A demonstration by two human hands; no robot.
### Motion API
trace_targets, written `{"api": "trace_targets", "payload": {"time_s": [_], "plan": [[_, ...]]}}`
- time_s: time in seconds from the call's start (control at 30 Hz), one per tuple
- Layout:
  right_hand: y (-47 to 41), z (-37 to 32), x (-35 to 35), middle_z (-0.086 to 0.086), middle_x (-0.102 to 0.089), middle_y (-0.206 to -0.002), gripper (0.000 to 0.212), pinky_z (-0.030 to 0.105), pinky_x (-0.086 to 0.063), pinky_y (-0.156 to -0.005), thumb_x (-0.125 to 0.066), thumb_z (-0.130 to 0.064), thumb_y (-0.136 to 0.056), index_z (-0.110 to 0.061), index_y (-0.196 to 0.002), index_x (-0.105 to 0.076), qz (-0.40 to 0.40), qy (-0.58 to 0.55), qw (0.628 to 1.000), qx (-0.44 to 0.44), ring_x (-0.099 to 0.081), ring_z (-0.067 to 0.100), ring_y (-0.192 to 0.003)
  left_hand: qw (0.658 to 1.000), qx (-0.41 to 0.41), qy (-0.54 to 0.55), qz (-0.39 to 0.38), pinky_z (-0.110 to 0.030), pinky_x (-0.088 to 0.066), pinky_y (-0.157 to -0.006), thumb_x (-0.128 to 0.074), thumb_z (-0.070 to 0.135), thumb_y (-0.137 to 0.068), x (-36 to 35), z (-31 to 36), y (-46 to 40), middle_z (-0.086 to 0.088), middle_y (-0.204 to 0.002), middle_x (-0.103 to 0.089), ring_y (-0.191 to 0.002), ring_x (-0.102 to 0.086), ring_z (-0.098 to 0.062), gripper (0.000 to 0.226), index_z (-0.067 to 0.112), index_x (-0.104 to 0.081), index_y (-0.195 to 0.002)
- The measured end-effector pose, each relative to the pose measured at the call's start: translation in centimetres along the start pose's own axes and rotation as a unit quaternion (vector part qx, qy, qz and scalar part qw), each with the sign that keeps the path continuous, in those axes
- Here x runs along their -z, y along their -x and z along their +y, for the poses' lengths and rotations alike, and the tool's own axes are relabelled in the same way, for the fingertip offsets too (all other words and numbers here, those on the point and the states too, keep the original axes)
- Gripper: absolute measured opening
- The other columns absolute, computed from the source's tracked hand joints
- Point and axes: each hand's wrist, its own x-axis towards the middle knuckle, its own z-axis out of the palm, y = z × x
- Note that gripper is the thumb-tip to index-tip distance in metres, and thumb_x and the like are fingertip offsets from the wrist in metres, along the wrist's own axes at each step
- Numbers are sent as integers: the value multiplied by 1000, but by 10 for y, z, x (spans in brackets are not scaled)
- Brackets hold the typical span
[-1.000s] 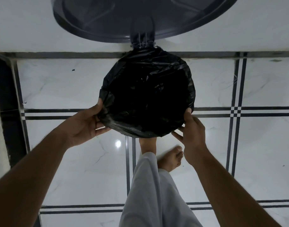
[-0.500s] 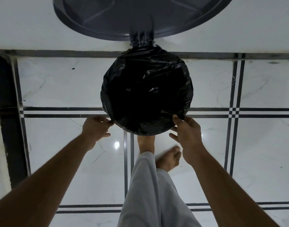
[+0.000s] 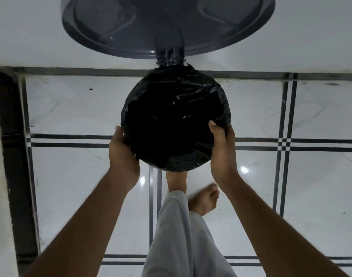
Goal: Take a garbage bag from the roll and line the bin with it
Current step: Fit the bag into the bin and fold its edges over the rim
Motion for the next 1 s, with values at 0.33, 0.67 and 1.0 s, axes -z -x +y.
{"api": "trace_targets", "payload": {"time_s": [0.33,0.67,1.0], "plan": [[-27,-33,3,-6,-64,-153,71,52,-49,-121,-53,-69,-100,-27,-157,-52,-11,189,970,153,-59,18,-145,958,-179,-225,4,-36,-54,-103,-45,63,-107,-16,31,-31,11,-129,-73,-123,-67,-13,51,29,-67,-138],[-58,-63,-14,6,-50,-168,83,62,-35,-126,-28,-88,-95,-40,-161,-49,-16,344,917,202,-40,31,-157,916,-233,-326,-20,-27,-52,-85,-44,50,-114,-56,75,-51,10,-90,-73,-87,-67,-9,43,26,-75,-97],[-78,-82,-21,12,-44,-166,56,48,-31,-115,-47,-58,-104,-40,-157,-51,-38,359,918,163,-29,32,-155,901,-244,-360,-15,-33,-53,-105,-49,56,-105,-65,86,-58,5,-113,-77,-115,-70,-21,42,27,-75,-120]]}}
